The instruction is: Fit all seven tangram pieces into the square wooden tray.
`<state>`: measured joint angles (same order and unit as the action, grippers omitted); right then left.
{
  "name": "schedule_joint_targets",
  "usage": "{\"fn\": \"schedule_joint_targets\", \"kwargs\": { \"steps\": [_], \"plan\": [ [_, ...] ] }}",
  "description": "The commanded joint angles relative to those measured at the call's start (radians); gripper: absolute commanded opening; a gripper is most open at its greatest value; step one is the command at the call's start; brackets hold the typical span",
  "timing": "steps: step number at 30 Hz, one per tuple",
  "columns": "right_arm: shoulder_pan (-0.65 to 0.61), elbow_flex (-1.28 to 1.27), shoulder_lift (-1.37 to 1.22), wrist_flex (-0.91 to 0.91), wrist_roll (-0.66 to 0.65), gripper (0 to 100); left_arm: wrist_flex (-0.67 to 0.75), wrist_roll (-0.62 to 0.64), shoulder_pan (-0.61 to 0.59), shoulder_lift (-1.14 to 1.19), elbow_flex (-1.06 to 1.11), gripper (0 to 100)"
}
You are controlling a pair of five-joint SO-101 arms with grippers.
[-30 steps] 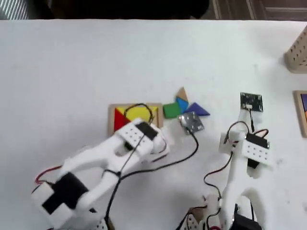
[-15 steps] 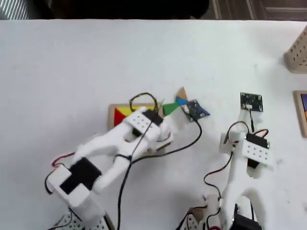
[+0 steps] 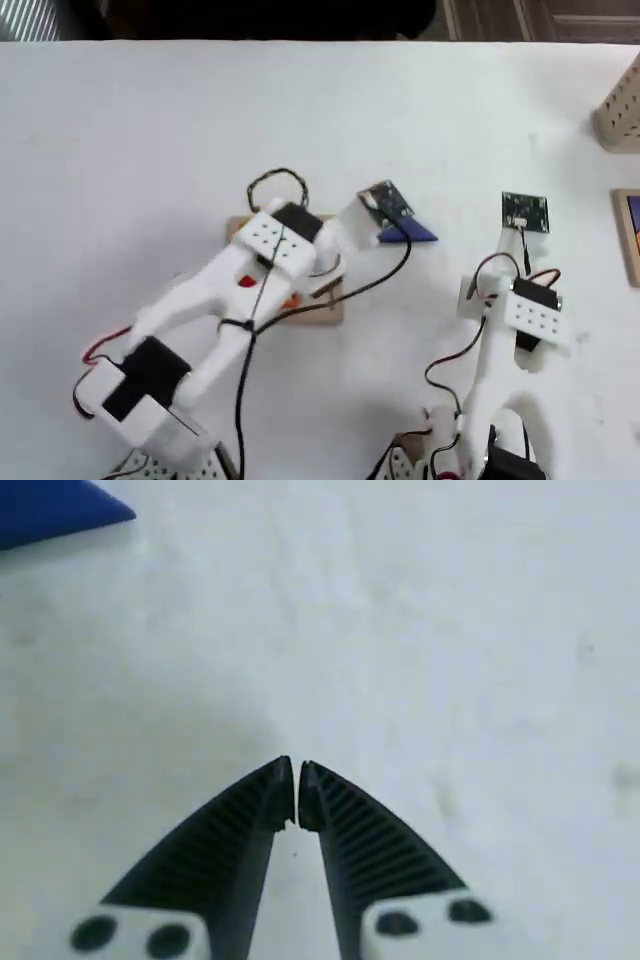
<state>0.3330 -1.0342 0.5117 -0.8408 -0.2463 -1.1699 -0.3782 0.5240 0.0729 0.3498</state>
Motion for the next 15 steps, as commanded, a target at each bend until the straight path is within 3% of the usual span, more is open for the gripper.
{"fn": "schedule_joint_targets", "kwargs": {
  "steps": [1, 15],
  "plan": [
    [0.004, 0.044, 0.025, 0.012, 0.0, 2.5, -0.02, -0.002, 0.015, -0.028, -0.002, 2],
    [0.004, 0.044, 0.025, 0.01, 0.0, 2.5, 0.015, -0.011, 0.004, 0.236, -0.147, 2]
  ]
}}
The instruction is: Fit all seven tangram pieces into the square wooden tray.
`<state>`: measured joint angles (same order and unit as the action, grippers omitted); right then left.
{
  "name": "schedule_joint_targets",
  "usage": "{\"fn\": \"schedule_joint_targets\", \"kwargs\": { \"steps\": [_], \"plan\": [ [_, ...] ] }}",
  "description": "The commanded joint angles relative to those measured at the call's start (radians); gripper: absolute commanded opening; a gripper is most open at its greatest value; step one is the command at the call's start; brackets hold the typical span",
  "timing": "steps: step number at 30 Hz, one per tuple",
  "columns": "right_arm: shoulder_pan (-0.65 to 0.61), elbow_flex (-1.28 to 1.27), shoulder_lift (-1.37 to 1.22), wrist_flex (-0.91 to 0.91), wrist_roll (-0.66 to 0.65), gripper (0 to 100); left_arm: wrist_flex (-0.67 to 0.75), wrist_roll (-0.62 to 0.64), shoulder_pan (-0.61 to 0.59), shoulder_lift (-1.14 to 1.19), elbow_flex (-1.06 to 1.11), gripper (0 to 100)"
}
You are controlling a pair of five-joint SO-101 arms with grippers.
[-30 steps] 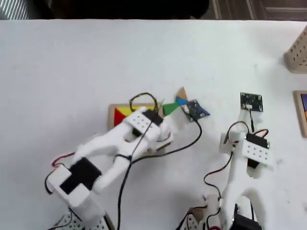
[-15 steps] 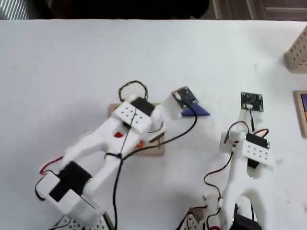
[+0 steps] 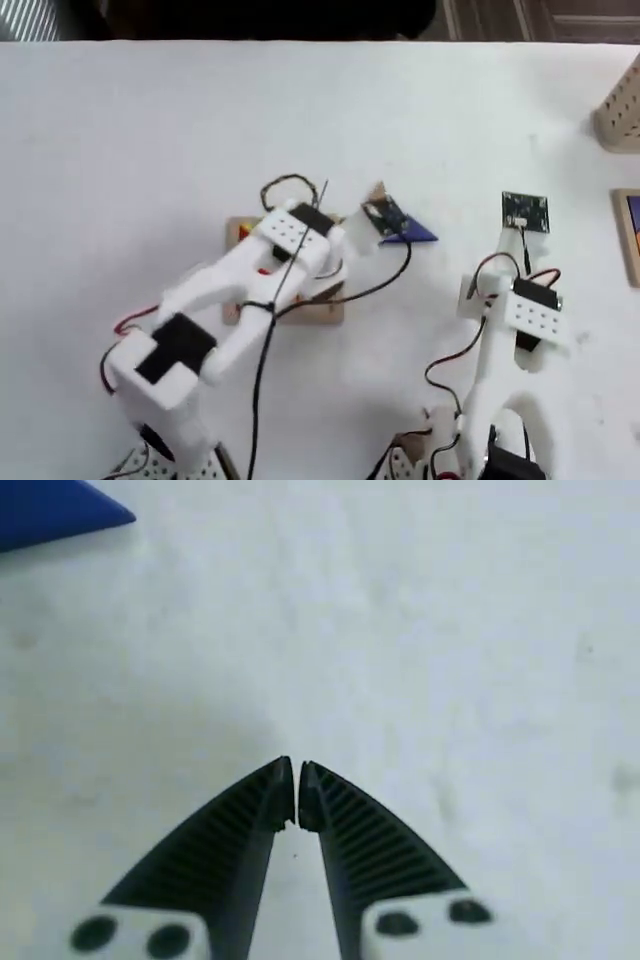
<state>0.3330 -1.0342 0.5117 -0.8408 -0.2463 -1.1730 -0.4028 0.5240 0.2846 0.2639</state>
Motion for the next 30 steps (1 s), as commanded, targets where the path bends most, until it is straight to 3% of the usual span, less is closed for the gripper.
{"fn": "schedule_joint_targets", "kwargs": {
  "steps": [1, 13, 19, 26, 30],
  "plan": [
    [0.004, 0.044, 0.025, 0.01, 0.0, 2.5, 0.018, 0.032, -0.01, 0.036, -0.08, 2],
    [-0.013, 0.043, 0.025, 0.01, -0.006, 2.5, 0.008, 0.071, -0.087, 0.145, -0.31, 2],
    [-0.016, 0.043, 0.025, 0.01, -0.008, 2.5, -0.051, 0.198, -0.088, 0.145, -0.388, 2],
    [-0.018, 0.041, 0.025, 0.01, -0.008, 2.5, -0.147, 0.193, -0.107, 0.128, -0.446, 2],
    [-0.018, 0.041, 0.025, 0.01, -0.008, 2.5, -0.163, 0.175, -0.107, 0.008, -0.388, 2]
  ]
}}
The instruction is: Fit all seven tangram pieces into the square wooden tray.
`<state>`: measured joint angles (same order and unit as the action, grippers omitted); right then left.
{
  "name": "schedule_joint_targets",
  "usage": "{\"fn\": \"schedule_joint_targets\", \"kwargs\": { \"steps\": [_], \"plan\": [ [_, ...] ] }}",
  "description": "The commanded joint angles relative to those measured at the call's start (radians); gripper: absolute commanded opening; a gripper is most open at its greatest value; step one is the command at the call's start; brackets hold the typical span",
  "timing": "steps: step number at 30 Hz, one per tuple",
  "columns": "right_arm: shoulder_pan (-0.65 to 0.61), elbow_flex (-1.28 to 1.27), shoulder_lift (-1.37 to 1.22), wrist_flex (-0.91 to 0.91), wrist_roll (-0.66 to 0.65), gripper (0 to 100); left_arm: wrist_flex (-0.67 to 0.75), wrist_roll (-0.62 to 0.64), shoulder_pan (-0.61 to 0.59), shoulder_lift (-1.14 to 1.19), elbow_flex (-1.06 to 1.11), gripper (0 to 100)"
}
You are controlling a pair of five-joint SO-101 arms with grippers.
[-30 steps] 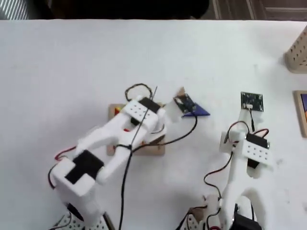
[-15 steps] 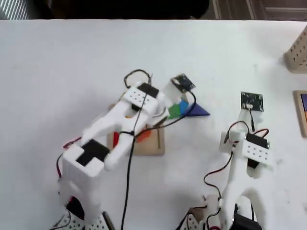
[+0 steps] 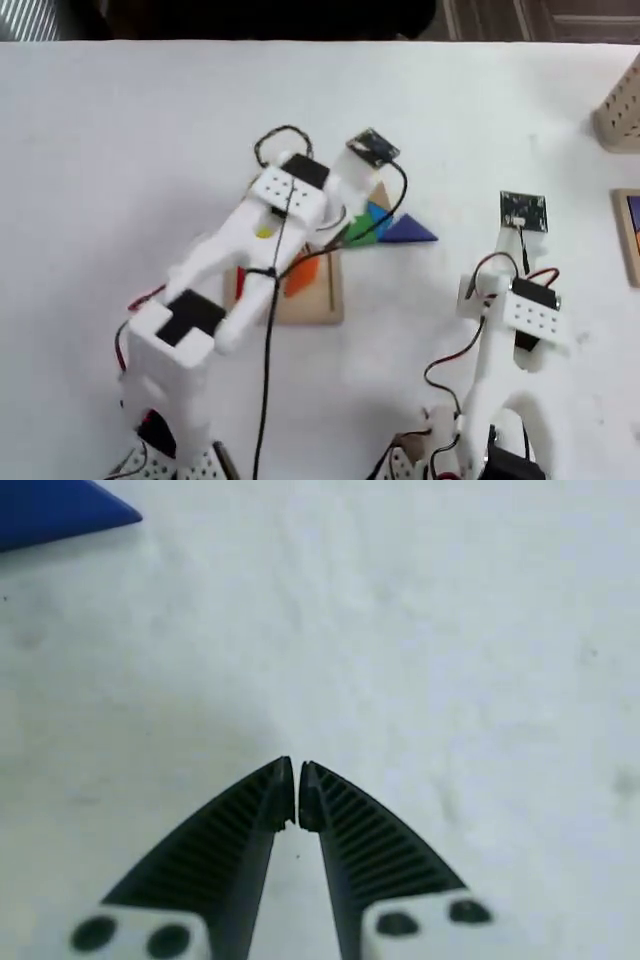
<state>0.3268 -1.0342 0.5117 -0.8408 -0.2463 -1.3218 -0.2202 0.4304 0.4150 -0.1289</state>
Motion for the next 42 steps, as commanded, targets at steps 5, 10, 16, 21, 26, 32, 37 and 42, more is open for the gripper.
{"fn": "schedule_joint_targets", "kwargs": {
  "steps": [5, 10, 16, 21, 26, 32, 37, 42],
  "plan": [
    [-0.013, 0.04, 0.025, 0.01, -0.008, 2.5, 0.057, -0.058, -0.015, -0.282, 0.239, 2],
    [-0.027, 0.04, 0.025, 0.01, -0.008, 2.5, 0.149, -0.066, -0.03, -0.303, 0.404, 2],
    [-0.027, 0.038, 0.025, 0.01, -0.008, 2.5, 0.193, -0.12, -0.025, -0.302, 0.486, 2],
    [-0.027, 0.038, 0.025, 0.01, -0.008, 2.5, 0.256, -0.123, -0.071, -0.302, 0.509, 2],
    [-0.027, 0.038, 0.025, 0.01, -0.009, 2.5, 0.267, -0.124, -0.071, -0.3, 0.516, 2],
    [-0.027, 0.038, 0.025, 0.01, -0.009, 2.5, 0.265, -0.121, -0.028, -0.297, 0.517, 2],
    [-0.027, 0.038, 0.025, 0.01, -0.009, 2.5, 0.27, -0.118, 0.002, -0.229, 0.506, 2],
    [-0.027, 0.038, 0.025, 0.01, -0.009, 2.5, 0.25, -0.115, -0.002, -0.191, 0.448, 2]
  ]
}}
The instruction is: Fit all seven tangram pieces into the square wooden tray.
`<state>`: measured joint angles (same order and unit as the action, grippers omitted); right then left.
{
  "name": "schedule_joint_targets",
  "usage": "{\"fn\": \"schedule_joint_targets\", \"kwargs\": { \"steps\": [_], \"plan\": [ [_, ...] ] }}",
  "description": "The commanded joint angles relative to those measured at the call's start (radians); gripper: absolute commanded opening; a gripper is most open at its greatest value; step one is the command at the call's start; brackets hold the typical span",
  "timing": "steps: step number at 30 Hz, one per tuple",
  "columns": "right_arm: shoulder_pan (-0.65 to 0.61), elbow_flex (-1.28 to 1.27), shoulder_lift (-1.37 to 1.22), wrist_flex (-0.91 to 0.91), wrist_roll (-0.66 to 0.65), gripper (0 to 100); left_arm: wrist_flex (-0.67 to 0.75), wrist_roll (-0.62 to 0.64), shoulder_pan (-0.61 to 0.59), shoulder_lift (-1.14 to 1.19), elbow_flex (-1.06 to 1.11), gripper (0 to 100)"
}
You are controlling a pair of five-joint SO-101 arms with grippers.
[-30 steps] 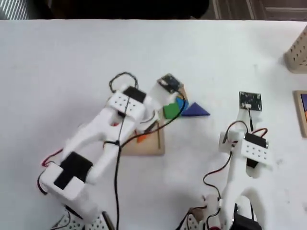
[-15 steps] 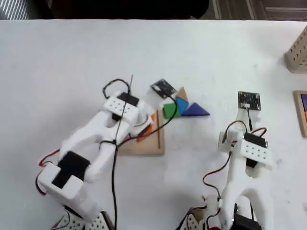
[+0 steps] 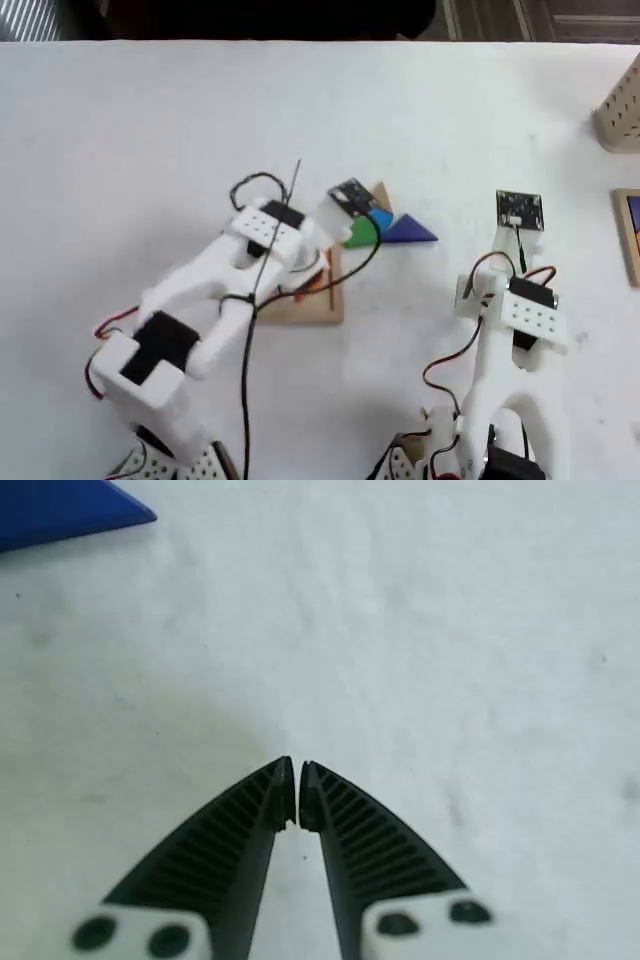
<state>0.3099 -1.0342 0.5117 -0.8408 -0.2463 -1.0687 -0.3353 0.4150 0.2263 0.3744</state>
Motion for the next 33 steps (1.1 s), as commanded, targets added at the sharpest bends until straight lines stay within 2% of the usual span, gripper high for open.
{"fn": "schedule_joint_targets", "kwargs": {
  "steps": [1, 15, 19, 24, 27, 29, 33],
  "plan": [
    [-0.01, 0.038, 0.025, 0.01, -0.009, 2.5, -0.002, 0.0, 0.015, -0.002, -0.058, 2],
    [-0.008, 0.038, 0.024, 0.01, -0.009, 4.2, -0.002, 0.002, 0.002, -0.01, -0.152, 2],
    [-0.008, 0.038, 0.024, 0.01, -0.009, 4.2, -0.074, -0.003, 0.012, -0.015, -0.16, 2],
    [-0.008, 0.038, 0.024, 0.01, -0.009, 4.3, -0.092, 0.0, 0.07, -0.071, -0.091, 2],
    [-0.007, 0.038, 0.024, 0.01, -0.009, 4.3, -0.049, 0.009, 0.105, -0.131, -0.023, 2],
    [-0.005, 0.038, 0.024, 0.01, -0.009, 4.3, 0.017, 0.091, 0.111, -0.165, 0.034, 2],
    [0.03, 0.043, 0.024, 0.012, 0.0, 4.3, 0.183, 0.356, 0.107, -0.199, 0.17, 2]
  ]
}}
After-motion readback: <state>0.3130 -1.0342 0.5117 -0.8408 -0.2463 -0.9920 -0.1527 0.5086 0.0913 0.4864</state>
